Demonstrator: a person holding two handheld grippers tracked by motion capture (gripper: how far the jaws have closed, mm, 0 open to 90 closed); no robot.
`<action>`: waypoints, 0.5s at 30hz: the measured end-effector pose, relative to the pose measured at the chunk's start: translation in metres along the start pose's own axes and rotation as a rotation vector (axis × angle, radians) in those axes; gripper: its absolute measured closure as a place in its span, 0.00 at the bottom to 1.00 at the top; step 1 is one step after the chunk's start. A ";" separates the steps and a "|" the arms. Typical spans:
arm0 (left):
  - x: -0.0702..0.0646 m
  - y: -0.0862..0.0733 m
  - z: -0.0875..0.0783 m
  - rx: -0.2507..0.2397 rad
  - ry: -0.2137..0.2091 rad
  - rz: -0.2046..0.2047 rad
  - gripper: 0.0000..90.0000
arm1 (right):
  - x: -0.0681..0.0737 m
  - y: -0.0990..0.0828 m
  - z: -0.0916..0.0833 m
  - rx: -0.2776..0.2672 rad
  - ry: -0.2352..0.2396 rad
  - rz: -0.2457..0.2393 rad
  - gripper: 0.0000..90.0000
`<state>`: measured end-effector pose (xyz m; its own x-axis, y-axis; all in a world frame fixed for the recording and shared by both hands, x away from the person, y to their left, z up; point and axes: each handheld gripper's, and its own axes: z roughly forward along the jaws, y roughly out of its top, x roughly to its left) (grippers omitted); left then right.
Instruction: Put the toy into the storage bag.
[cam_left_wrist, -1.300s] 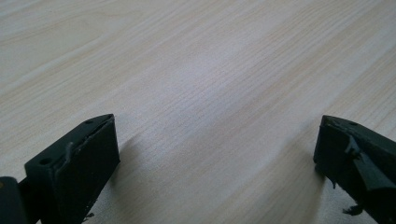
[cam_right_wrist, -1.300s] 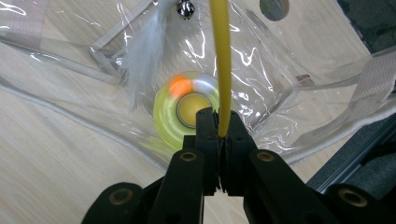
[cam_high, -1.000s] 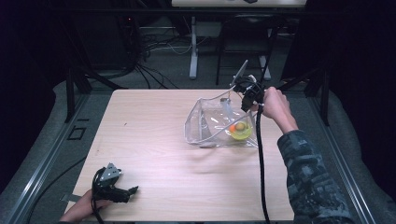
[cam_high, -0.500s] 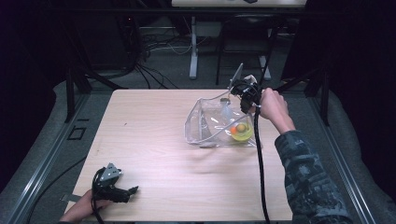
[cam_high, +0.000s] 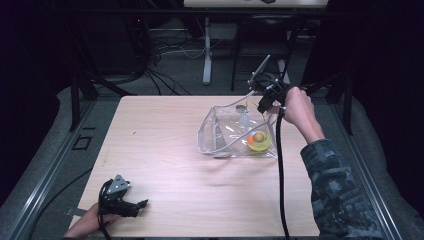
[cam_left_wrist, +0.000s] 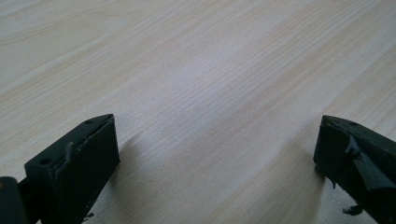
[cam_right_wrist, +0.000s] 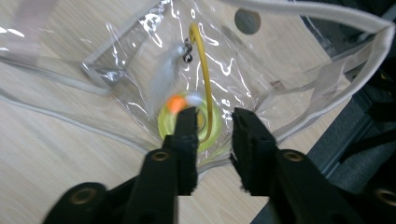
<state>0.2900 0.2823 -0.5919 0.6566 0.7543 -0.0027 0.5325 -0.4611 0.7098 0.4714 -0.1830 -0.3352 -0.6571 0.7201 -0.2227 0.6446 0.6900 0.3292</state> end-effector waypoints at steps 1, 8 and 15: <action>0.000 0.000 0.000 0.000 -0.001 -0.001 0.00 | 0.000 -0.001 -0.004 -0.020 0.009 0.012 0.71; 0.000 0.000 0.000 0.000 0.000 -0.001 0.00 | 0.002 -0.007 -0.028 -0.094 0.034 0.028 0.44; 0.000 0.000 0.000 0.000 -0.001 -0.002 0.00 | 0.006 -0.017 -0.042 -0.131 0.046 0.018 0.26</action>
<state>0.2899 0.2822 -0.5920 0.6558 0.7550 -0.0045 0.5338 -0.4595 0.7099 0.4400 -0.1937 -0.3036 -0.6652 0.7260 -0.1745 0.6015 0.6595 0.4508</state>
